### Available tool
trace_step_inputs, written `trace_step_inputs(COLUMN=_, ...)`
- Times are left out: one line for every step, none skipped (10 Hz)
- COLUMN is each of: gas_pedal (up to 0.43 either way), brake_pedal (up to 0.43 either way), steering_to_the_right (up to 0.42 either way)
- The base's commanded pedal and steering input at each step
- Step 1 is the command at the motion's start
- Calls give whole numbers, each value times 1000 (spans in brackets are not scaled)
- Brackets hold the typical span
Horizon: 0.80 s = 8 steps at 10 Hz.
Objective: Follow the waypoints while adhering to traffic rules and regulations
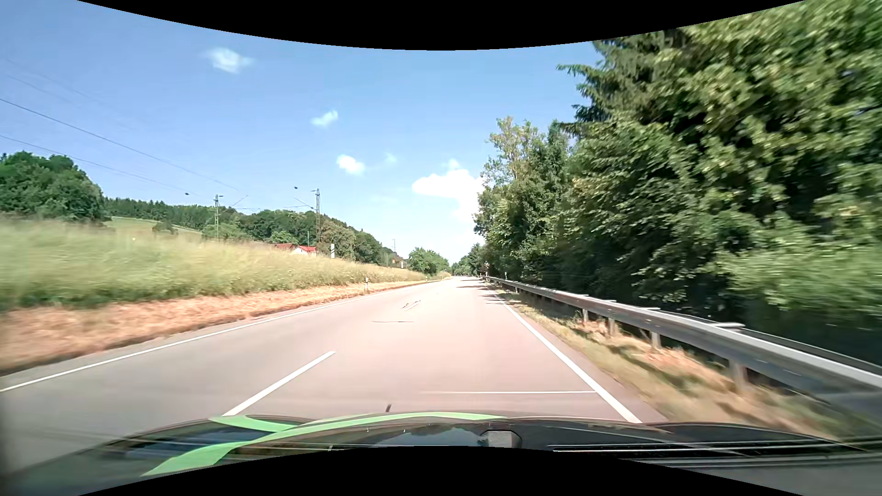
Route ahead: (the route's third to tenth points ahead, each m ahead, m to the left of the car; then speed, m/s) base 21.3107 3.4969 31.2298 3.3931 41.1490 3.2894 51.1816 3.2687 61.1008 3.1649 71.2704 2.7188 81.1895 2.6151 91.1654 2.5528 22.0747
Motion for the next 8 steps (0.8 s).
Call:
trace_step_inputs(gas_pedal=287, brake_pedal=0, steering_to_the_right=-1)
trace_step_inputs(gas_pedal=311, brake_pedal=0, steering_to_the_right=-1)
trace_step_inputs(gas_pedal=319, brake_pedal=0, steering_to_the_right=-1)
trace_step_inputs(gas_pedal=339, brake_pedal=0, steering_to_the_right=-1)
trace_step_inputs(gas_pedal=358, brake_pedal=0, steering_to_the_right=-1)
trace_step_inputs(gas_pedal=358, brake_pedal=0, steering_to_the_right=-1)
trace_step_inputs(gas_pedal=370, brake_pedal=0, steering_to_the_right=-1)
trace_step_inputs(gas_pedal=378, brake_pedal=0, steering_to_the_right=-1)
